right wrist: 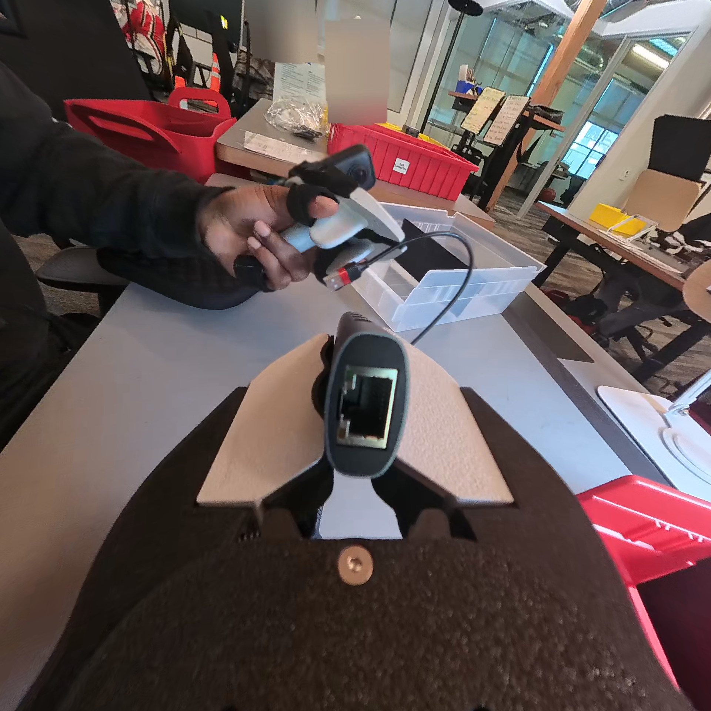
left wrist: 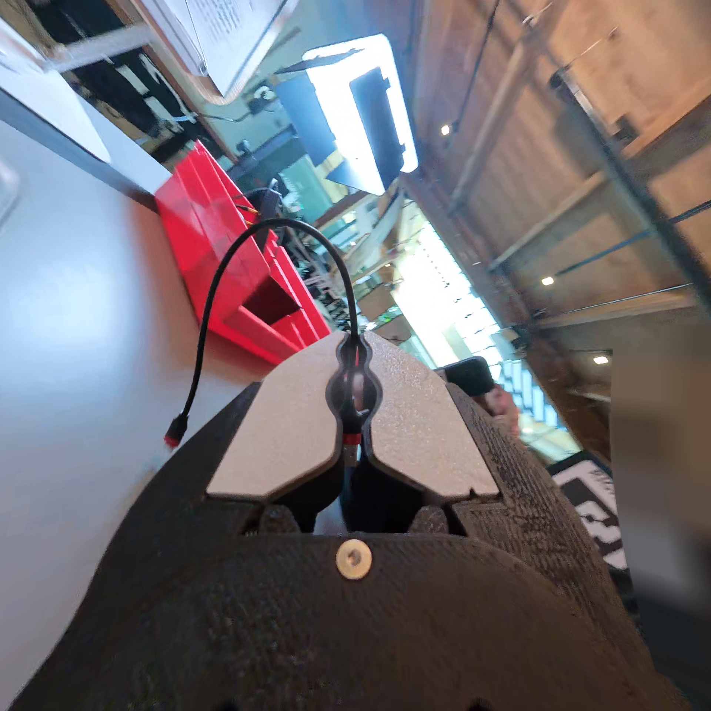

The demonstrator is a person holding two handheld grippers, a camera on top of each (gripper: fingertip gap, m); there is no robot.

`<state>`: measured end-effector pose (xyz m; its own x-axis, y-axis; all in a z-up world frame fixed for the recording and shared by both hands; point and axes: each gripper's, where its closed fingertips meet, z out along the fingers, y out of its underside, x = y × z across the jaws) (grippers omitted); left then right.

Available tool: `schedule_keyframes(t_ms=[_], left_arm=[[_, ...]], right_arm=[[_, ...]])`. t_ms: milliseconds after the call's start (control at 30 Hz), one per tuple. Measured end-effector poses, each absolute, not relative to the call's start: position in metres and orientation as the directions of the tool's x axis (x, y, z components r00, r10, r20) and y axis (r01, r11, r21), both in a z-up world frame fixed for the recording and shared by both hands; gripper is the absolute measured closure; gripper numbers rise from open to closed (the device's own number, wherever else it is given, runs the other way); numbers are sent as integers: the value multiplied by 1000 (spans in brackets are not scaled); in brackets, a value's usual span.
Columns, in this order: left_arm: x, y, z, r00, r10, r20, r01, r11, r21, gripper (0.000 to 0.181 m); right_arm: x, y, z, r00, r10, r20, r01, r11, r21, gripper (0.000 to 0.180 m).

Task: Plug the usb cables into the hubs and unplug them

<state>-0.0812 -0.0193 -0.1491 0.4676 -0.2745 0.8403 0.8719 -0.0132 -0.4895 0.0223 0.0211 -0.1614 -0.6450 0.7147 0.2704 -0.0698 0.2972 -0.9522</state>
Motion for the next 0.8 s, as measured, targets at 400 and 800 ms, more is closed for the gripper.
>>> schedule_keyframes(t_ms=[400, 800], left_arm=[[-93, -93, -223, 949, 54, 311, 304, -422, -854, 145], [-65, -105, -288, 810, -581, -81, -552, -709, -440, 149]], right_arm=[[19, 23, -167, -648, 717, 257, -47, 300, -953, 162], [16, 24, -174, -651, 717, 249, -24, 309, -951, 162]])
